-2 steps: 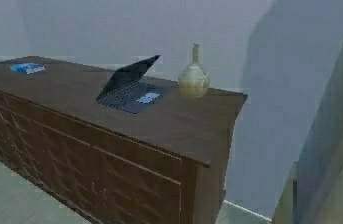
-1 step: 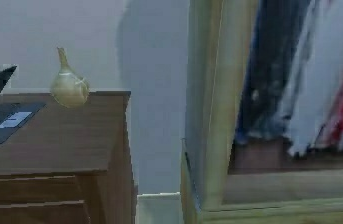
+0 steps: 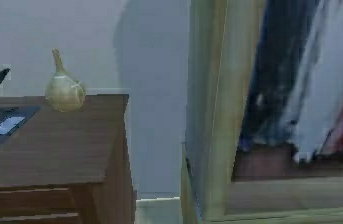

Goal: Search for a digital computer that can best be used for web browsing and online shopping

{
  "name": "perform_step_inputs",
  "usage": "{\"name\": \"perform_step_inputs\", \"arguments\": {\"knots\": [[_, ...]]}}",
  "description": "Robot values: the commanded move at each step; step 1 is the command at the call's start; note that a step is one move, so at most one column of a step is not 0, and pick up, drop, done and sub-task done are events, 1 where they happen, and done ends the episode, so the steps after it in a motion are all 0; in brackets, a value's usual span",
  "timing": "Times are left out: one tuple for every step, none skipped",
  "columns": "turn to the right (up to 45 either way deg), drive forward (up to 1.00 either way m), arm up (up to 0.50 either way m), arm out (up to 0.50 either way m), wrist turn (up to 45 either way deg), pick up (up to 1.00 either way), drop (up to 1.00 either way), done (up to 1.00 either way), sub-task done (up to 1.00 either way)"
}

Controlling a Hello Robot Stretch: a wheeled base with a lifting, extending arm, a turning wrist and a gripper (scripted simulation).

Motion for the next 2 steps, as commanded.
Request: {"name": "perform_step_inputs", "arguments": {"knots": [[-42.0,0.00,0.00,0.00,0.0,0.00,0.00,0.00,0.00],[0.0,0.00,0.00,0.00,0.0,0.00,0.00,1.00,0.00]]}}
